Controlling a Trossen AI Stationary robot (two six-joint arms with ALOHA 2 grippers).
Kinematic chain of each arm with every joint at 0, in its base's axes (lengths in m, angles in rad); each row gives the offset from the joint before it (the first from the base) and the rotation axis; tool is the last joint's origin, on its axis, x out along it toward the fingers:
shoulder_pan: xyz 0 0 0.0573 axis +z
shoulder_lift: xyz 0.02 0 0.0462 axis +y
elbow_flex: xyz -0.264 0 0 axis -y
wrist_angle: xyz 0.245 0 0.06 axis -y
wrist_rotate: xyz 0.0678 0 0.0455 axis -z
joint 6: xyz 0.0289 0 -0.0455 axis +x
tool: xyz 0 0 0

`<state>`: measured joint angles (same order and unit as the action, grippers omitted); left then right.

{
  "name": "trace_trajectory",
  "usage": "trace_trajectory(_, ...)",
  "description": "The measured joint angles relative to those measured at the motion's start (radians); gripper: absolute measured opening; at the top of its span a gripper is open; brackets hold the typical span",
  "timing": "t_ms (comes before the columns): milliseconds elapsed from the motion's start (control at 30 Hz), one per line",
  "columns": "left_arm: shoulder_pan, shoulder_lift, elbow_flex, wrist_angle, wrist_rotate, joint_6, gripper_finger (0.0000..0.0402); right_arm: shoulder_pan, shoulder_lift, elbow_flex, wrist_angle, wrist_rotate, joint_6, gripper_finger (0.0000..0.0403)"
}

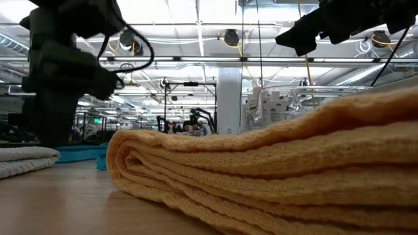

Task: Pick & Place Kitchen Items
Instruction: Put the blue sponge into the gray bin

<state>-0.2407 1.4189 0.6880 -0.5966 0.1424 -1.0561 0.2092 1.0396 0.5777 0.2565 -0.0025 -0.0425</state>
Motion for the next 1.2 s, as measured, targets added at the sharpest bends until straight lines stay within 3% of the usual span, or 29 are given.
trace_trajectory(467, 0.121, -0.005, 0.098, -0.398, -0.075, -0.047, 0.0321, 0.000, 0.000, 0.000, 0.000, 0.000, -0.004, 0.0224)
trace_trajectory(900, 0.123, -0.002, 0.038, -0.391, -0.066, -0.131, 0.0321, 0.000, 0.000, 0.000, -0.008, 0.000, -0.004, 0.0224)
trace_trajectory(1200, 0.125, -0.011, -0.081, -0.213, -0.043, -0.096, 0.0321, 0.000, 0.000, 0.000, -0.009, 0.000, -0.004, 0.0224)
